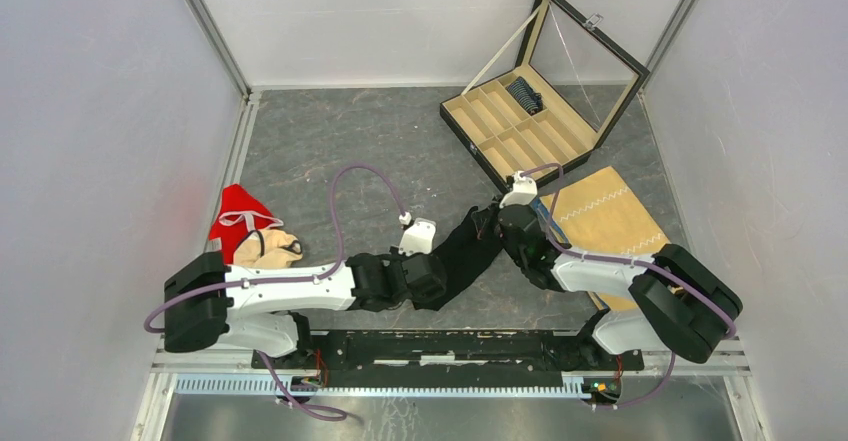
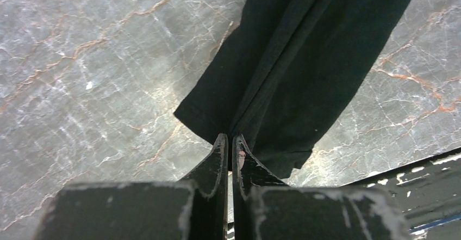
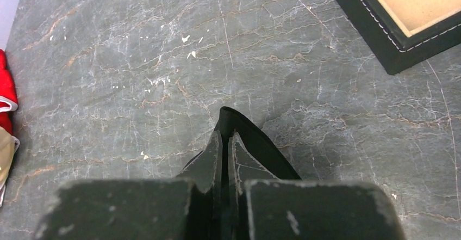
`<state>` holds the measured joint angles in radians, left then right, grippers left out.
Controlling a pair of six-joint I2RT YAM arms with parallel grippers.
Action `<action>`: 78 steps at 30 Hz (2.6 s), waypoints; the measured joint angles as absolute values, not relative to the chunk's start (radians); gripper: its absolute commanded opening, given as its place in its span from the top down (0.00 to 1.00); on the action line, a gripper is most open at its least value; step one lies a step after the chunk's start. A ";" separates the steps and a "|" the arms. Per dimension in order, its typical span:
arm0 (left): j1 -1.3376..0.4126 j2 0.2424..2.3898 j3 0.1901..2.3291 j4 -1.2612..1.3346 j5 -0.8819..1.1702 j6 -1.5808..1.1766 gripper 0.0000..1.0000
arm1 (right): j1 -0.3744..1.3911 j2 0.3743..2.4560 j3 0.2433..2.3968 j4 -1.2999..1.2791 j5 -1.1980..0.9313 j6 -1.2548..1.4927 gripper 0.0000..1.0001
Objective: Roll the underwear
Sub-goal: Fold the underwear at the center of the board.
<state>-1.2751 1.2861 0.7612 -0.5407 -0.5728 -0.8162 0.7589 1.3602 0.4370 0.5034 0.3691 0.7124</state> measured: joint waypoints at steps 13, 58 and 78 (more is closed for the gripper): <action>-1.276 1.259 0.748 -0.438 -0.443 -0.751 0.98 | 0.758 1.376 0.437 0.542 0.369 0.690 1.00; -1.277 1.572 0.660 0.109 -0.305 -0.709 0.98 | 0.822 1.127 0.186 0.395 0.547 0.881 1.00; -1.277 1.557 0.620 0.152 -0.306 -0.755 0.98 | 0.829 1.318 0.184 0.557 0.650 0.995 1.00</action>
